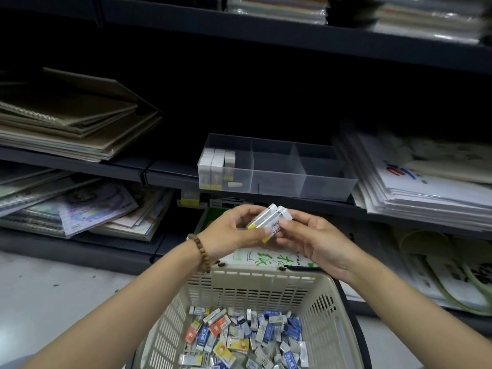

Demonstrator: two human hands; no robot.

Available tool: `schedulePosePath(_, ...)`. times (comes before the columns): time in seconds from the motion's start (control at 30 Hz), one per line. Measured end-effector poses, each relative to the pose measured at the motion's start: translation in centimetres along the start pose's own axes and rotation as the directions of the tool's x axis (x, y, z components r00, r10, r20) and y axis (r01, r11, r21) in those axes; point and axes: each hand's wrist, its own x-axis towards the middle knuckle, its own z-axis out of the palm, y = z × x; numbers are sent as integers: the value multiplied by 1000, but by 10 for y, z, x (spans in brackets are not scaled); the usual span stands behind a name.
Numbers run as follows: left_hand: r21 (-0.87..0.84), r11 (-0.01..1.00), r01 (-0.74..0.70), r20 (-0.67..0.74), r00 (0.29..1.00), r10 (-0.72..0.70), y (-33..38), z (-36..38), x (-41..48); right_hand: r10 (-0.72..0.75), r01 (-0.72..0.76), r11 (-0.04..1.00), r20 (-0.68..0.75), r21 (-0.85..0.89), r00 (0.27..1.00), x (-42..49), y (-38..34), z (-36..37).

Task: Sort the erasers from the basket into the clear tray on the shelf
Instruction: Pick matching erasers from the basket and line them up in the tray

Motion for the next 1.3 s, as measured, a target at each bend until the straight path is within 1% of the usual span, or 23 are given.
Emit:
schedulePosePath(0.07, -37, 997, -62, -100, 993, 58, 8, -10, 4, -37, 37, 999, 12, -13, 999, 8, -13, 7)
schedulePosePath(0.13, -70, 990, -119, -167, 980, 106, 17, -23, 8, -61, 62, 997, 29, -39, 998, 19, -28, 17)
schedulePosePath(0.27, -25, 972, -234, -247, 943, 221, 29, -45, 12, -91, 105, 982, 97, -155, 991, 42, -57, 38)
schedulePosePath(0.37, 20, 959, -284, -289, 916, 277, 36, -58, 15, -136, 167, 948, 130, -271, 982, 58, -72, 50)
schedulePosePath(0.43, 97, 947, -307, -308, 895, 322, 39, -67, 18, -158, 199, 912, 142, -359, 977, 69, -82, 56)
schedulePosePath(0.53, 297, 909, -292, -376, 839, 393, 36, -81, 21, -182, 214, 856, 112, -470, 977, 88, -103, 58)
schedulePosePath(0.6, 345, 910, -231, -402, 840, 365, 29, -89, 22, -192, 196, 826, 63, -529, 979, 99, -114, 56)
schedulePosePath(0.67, 361, 919, -158, -392, 869, 303, 18, -94, 24, -185, 168, 784, 33, -597, 982, 108, -117, 56)
schedulePosePath(0.77, 327, 939, -105, -362, 904, 228, 8, -97, 27, -154, 130, 681, 32, -721, 988, 118, -111, 60)
schedulePosePath(0.83, 295, 950, -107, -339, 917, 208, 4, -96, 30, -171, 133, 633, 30, -763, 985, 124, -106, 63)
schedulePosePath(0.93, 279, 953, -116, -332, 920, 209, 3, -97, 32, -199, 146, 593, 32, -792, 979, 132, -104, 67)
schedulePosePath(1.1, 281, 951, -126, -329, 919, 219, 0, -99, 32, -146, 127, 491, 63, -862, 987, 140, -107, 70)
schedulePosePath(1.17, 281, 951, -128, -328, 918, 220, 0, -99, 32, -150, 126, 454, 64, -882, 987, 141, -103, 71)
schedulePosePath(1.3, 280, 952, -125, -336, 916, 219, 0, -98, 33, -201, 128, 292, 70, -948, 977, 147, -86, 70)
